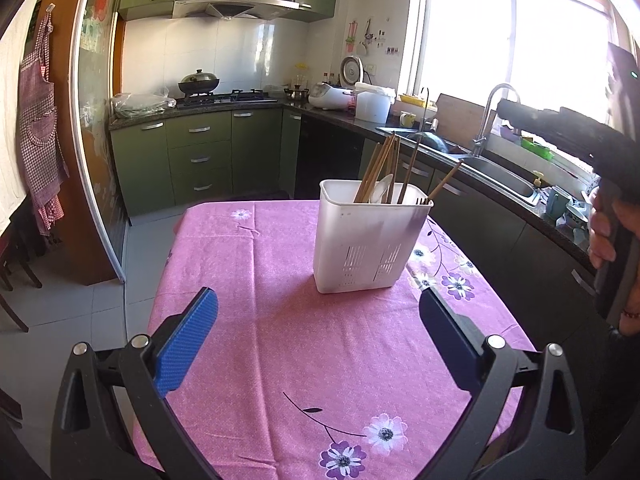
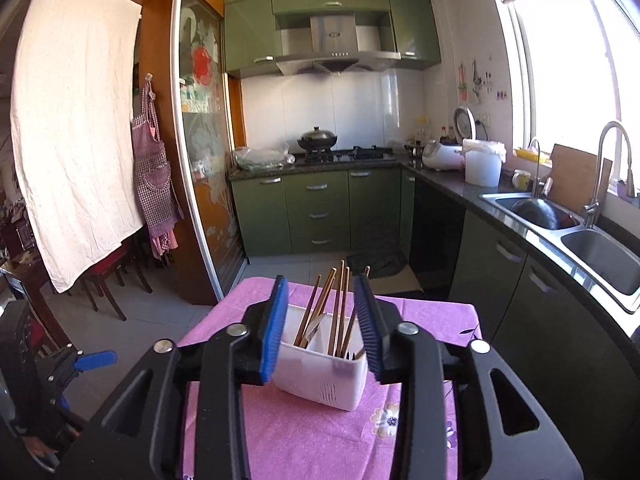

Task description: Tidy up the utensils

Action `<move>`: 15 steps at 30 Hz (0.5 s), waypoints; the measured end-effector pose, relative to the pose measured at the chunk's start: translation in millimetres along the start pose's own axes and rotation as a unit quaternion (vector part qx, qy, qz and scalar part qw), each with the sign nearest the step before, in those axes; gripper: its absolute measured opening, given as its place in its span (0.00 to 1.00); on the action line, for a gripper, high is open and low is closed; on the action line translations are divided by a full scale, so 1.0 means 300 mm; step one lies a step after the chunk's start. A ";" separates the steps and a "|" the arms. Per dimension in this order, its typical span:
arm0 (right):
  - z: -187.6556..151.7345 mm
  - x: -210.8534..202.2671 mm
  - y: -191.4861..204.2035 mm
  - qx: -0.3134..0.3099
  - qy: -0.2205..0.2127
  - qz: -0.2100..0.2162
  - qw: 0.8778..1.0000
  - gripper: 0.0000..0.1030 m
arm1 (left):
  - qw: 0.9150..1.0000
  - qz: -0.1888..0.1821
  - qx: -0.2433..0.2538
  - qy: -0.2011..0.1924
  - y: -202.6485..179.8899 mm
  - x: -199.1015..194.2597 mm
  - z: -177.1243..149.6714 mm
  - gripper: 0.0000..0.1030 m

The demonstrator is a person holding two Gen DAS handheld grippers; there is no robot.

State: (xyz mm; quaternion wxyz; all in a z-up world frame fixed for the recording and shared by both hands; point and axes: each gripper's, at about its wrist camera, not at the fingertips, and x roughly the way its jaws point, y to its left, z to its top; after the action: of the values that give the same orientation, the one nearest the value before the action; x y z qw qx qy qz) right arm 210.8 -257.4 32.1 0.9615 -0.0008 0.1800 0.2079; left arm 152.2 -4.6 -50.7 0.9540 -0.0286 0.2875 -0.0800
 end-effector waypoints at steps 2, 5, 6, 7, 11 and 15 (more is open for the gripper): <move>-0.090 -0.096 -0.004 0.008 -0.014 -0.014 1.000 0.77 | 1.000 -0.002 -0.001 -0.001 -0.010 -0.013 -0.015 0.93; -0.239 -0.198 -0.014 0.022 -0.025 -0.027 0.999 0.96 | 1.000 -0.002 -0.002 -0.001 -0.021 -0.028 -0.045 0.93; -0.291 -0.218 -0.015 0.025 -0.021 -0.033 0.999 0.96 | 1.000 0.001 -0.002 -0.001 -0.024 -0.034 -0.055 0.93; -0.336 -0.230 -0.015 0.028 -0.014 -0.038 0.999 0.96 | 1.000 0.004 -0.002 -0.002 -0.026 -0.040 -0.065 0.93; -0.464 -0.278 -0.016 0.043 -0.006 -0.034 0.998 0.96 | 1.000 0.015 0.002 -0.009 -0.039 -0.077 -0.092 0.93; -0.509 -0.354 0.006 0.044 -0.017 -0.034 0.998 0.96 | 1.000 0.022 0.002 -0.016 -0.055 -0.126 -0.112 0.93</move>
State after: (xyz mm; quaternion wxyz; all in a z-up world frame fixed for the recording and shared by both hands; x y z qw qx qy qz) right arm 67.1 -309.8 -73.9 0.9701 0.0392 0.1724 0.1665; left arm 100.2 -14.7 -56.5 0.9602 -0.0213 0.2722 -0.0592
